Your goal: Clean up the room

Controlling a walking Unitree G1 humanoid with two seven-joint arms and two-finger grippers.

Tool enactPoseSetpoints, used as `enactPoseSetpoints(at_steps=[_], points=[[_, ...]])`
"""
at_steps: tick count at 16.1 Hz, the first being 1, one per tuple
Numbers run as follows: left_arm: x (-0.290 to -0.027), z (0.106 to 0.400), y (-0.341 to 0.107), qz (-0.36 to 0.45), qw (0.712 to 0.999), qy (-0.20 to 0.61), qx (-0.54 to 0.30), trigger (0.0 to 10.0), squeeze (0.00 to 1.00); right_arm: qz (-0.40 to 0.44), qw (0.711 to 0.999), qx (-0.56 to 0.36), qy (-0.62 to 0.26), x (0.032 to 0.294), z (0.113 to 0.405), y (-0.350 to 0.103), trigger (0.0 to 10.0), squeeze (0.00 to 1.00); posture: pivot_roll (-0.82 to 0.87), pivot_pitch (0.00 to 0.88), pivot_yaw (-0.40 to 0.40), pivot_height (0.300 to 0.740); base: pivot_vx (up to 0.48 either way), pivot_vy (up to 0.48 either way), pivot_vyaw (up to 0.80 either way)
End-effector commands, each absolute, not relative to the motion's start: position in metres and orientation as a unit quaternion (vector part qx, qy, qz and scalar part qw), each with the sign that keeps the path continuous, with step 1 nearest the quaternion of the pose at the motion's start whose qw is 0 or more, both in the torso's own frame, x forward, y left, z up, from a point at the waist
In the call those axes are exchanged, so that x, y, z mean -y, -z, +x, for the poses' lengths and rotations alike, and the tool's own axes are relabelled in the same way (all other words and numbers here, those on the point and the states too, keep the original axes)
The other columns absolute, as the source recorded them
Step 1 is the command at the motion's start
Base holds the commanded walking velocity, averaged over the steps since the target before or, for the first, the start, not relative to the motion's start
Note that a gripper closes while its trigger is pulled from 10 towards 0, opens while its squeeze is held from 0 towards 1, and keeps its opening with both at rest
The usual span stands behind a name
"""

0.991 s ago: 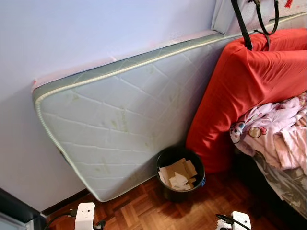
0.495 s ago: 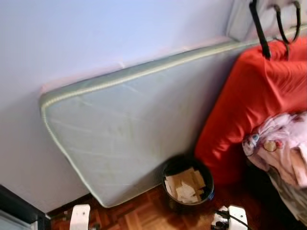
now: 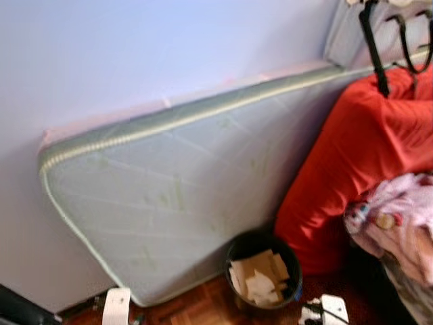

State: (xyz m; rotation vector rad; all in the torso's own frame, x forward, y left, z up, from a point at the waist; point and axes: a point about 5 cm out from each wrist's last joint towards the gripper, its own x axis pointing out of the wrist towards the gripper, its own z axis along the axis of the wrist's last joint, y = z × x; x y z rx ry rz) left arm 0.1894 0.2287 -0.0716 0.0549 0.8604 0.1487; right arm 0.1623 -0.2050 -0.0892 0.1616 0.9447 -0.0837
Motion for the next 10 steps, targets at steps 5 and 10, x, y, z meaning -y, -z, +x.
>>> enactPoseSetpoints(at_steps=[5,10], points=[[-0.2248,0.1872,0.074,0.028,0.902,-0.066,-0.425,10.0,0.0,0.072,0.887,-0.455,0.043,0.2105,0.1596,0.0892,10.0,0.0,0.03,0.0,0.013,0.713,0.284,0.0,0.73],[-0.2244,0.1883,0.0733,0.026,0.905,-0.066,-0.42,10.0,0.0,0.087,0.887,-0.45,0.053,0.211,0.1596,0.089,10.0,0.0,0.03,0.0,0.012,0.713,0.274,0.0,0.23]])
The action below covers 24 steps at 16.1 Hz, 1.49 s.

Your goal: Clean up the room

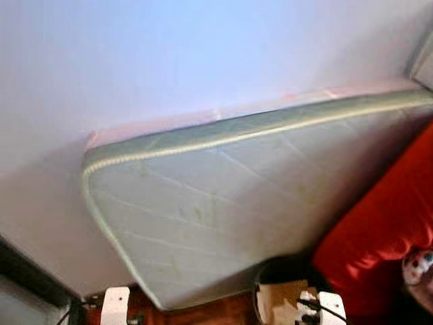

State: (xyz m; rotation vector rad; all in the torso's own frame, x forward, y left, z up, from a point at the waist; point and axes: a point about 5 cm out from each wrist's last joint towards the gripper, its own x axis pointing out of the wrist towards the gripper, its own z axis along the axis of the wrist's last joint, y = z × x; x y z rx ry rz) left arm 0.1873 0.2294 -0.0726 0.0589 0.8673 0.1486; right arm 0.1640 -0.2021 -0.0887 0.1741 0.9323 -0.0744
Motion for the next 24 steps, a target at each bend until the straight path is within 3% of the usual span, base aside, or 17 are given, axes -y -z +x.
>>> enactPoseSetpoints(at_steps=[1,14,16,17,18,21,22,24], points=[[-0.224,0.189,0.073,0.023,0.906,-0.069,-0.417,10.0,0.0,0.087,0.888,-0.449,0.051,0.211,0.16,0.089,10.0,0.0,0.03,0.0,0.009,0.713,0.0,0.0,0.0],[-0.22,0.193,0.068,-0.007,0.929,-0.078,-0.361,10.0,0.0,0.101,0.9,-0.413,0.1,0.219,0.161,0.085,10.0,0.0,0.03,0.0,-0.01,0.713,0.0,0.0,0.0],[-0.221,0.207,0.057,-0.012,0.946,-0.092,-0.311,10.0,0.0,0.105,0.907,-0.395,0.102,0.22,0.163,0.083,10.0,0.0,0.03,0.0,-0.015,0.713,0.0,0.0,0.0],[-0.223,0.241,0.028,0.009,0.969,-0.09,-0.228,10.0,0.0,0.105,0.91,-0.388,0.1,0.221,0.163,0.082,10.0,0.0,0.03,0.0,-0.02,0.713,0.0,0.0,0.0],[-0.22,0.252,0.014,0.01,0.979,-0.089,-0.183,10.0,0.0,0.102,0.913,-0.383,0.098,0.222,0.164,0.081,10.0,0.0,0.04,0.0,-0.022,0.713,0.0,0.0,0.0],[-0.231,0.244,0.014,-0.003,0.983,-0.098,-0.158,10.0,0.0,0.103,0.919,-0.367,0.102,0.224,0.164,0.08,10.0,0.0,0.03,0.0,-0.023,0.713,0.0,0.0,0.0],[-0.233,0.241,0.014,-0.008,0.984,-0.097,-0.152,10.0,0.0,0.095,0.946,-0.298,0.081,0.214,0.189,0.065,10.0,0.0,0.02,0.0,-0.018,0.713,0.0,0.0,0.0],[-0.234,0.238,0.013,-0.013,0.985,-0.093,-0.146,10.0,0.0,0.086,0.965,-0.239,0.072,0.208,0.204,0.052,10.0,0.0,0.02,0.0,-0.016,0.713,0.0,0.0,0.0]])
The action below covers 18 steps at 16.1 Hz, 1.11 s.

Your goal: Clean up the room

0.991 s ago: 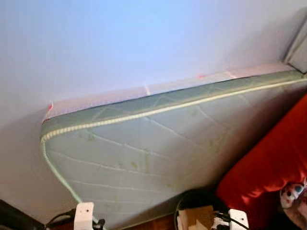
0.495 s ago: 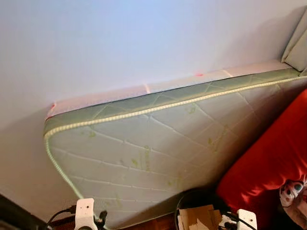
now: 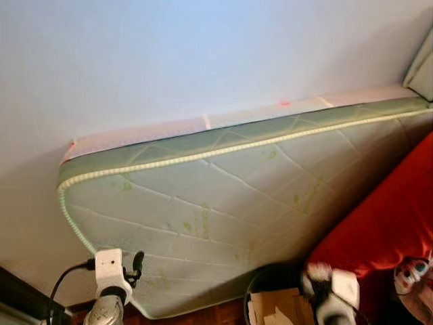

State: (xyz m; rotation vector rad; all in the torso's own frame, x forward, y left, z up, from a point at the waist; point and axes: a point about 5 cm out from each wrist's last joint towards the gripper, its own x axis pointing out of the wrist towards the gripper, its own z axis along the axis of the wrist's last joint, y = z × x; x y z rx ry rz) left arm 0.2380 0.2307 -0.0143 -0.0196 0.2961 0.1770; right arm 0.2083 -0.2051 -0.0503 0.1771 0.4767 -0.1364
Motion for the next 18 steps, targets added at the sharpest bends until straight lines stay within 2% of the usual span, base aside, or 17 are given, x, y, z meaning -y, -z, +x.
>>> enactPoseSetpoints(at_steps=[1,3,5,12,15,18], points=[[-0.2341,0.2361,0.0134,-0.014,0.985,-0.092,-0.144,10.0,0.0,0.087,0.968,-0.224,0.073,0.2074,0.2066,0.049,10.0,0.0,0.02,0.0,-0.014,0.713,0.0,0.0,0.0],[-0.2348,0.2349,0.0131,-0.015,0.986,-0.088,-0.138,10.0,0.0,0.087,0.971,-0.212,0.071,0.2067,0.211,0.0454,10.0,0.0,0.02,0.0,-0.013,0.708,0.0,0.0,0.0],[-0.2352,0.2355,0.0112,-0.015,0.988,-0.082,-0.132,10.0,0.0,0.082,0.97,-0.218,0.066,0.2059,0.21,0.0465,10.0,0.0,0.02,0.0,-0.016,0.684,0.0,0.0,0.0],[-0.2336,0.2396,0.0078,-0.011,0.989,-0.074,-0.129,10.0,0.0,0.08,0.97,-0.219,0.073,0.2048,0.2075,0.0479,10.0,0.0,0.03,0.0,-0.02,0.684,0.0,0.0,0.0],[-0.2334,0.24,0.0077,-0.01,0.989,-0.078,-0.129,10.0,0.0,0.076,0.97,-0.221,0.074,0.2049,0.2067,0.0483,10.0,0.0,0.03,0.0,-0.023,0.649,0.0,0.0,0.0],[-0.2328,0.2388,0.0101,-0.011,0.987,-0.081,-0.136,10.0,0.0,0.067,0.969,-0.229,0.068,0.202,0.2045,0.0505,10.0,0.0,0.03,0.0,-0.023,0.644,0.0,0.0,0.0]])
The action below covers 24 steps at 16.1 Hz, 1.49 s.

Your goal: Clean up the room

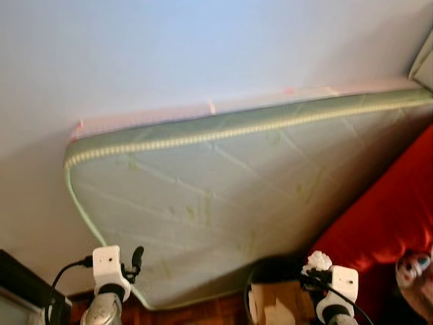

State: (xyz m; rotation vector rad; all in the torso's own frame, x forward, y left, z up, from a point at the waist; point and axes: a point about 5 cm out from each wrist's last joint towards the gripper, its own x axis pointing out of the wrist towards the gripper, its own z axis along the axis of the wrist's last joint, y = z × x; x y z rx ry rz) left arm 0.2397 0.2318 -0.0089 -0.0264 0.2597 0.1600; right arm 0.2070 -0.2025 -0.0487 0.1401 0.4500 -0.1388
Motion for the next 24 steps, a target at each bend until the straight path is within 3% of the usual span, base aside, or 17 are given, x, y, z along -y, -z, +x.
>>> enactPoseSetpoints(at_steps=[1,11,21,24], points=[[-0.233,0.238,0.011,-0.011,0.987,-0.083,-0.138,10.0,0.0,0.067,0.968,-0.232,0.068,0.201,0.204,0.051,10.0,0.0,0.03,0.0,-0.023,0.644,0.0,0.0,0.0],[-0.233,0.236,0.011,-0.009,0.987,-0.084,-0.14,10.0,0.0,0.078,0.965,-0.242,0.059,0.194,0.205,0.053,10.0,0.0,0.04,0.0,-0.012,0.644,0.0,0.0,0.0],[-0.232,0.245,0.004,-0.005,0.989,-0.068,-0.134,10.0,0.0,0.104,0.953,-0.265,0.102,0.2,0.212,0.054,10.0,0.0,0.07,0.0,-0.007,0.644,0.0,0.0,0.0],[-0.235,0.248,0.002,-0.002,0.989,-0.068,-0.132,10.0,0.0,0.114,0.952,-0.263,0.108,0.2,0.217,0.052,10.0,0.0,0.08,0.0,0.006,0.644,0.0,0.0,-0.64]])
